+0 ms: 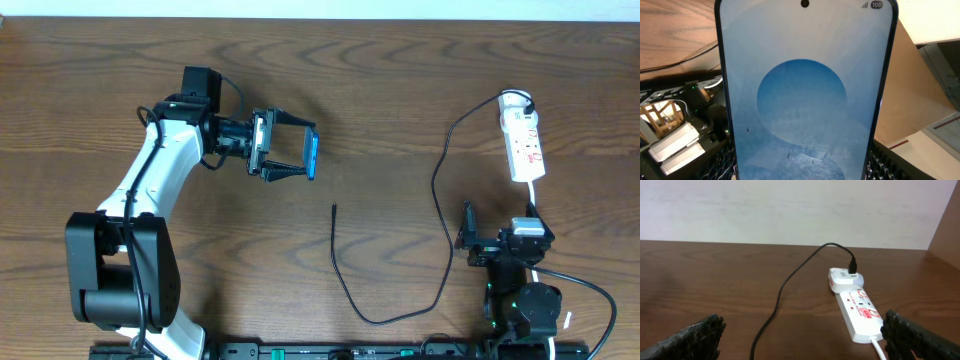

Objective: Plug charger to phone and switch on socket
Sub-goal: 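Hold the phone raised in the left gripper, then tilt the held phone upward with the left gripper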

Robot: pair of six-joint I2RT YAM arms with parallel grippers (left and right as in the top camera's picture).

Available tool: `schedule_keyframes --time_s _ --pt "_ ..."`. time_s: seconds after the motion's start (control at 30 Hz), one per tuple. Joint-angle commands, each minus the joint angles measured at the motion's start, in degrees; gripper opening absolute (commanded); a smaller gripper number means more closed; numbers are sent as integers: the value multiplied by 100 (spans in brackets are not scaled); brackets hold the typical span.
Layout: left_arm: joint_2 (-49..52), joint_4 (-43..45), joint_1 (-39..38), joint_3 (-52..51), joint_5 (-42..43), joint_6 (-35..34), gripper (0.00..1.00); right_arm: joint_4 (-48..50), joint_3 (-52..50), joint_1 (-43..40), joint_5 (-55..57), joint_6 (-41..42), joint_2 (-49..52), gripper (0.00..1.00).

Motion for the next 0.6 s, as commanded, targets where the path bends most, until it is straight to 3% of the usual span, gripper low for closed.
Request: schedule_keyframes --time_s 0.0,0.23,0.57 --pt "-181 -13 -2 24 164 9 7 -22 -7 35 48 76 -42 99" --pt "-181 -13 -2 24 138 11 7 -20 -7 35 48 76 -42 99" --pt "-181 201 -2 24 -1005 216 7 -20 -7 35 48 76 -42 99"
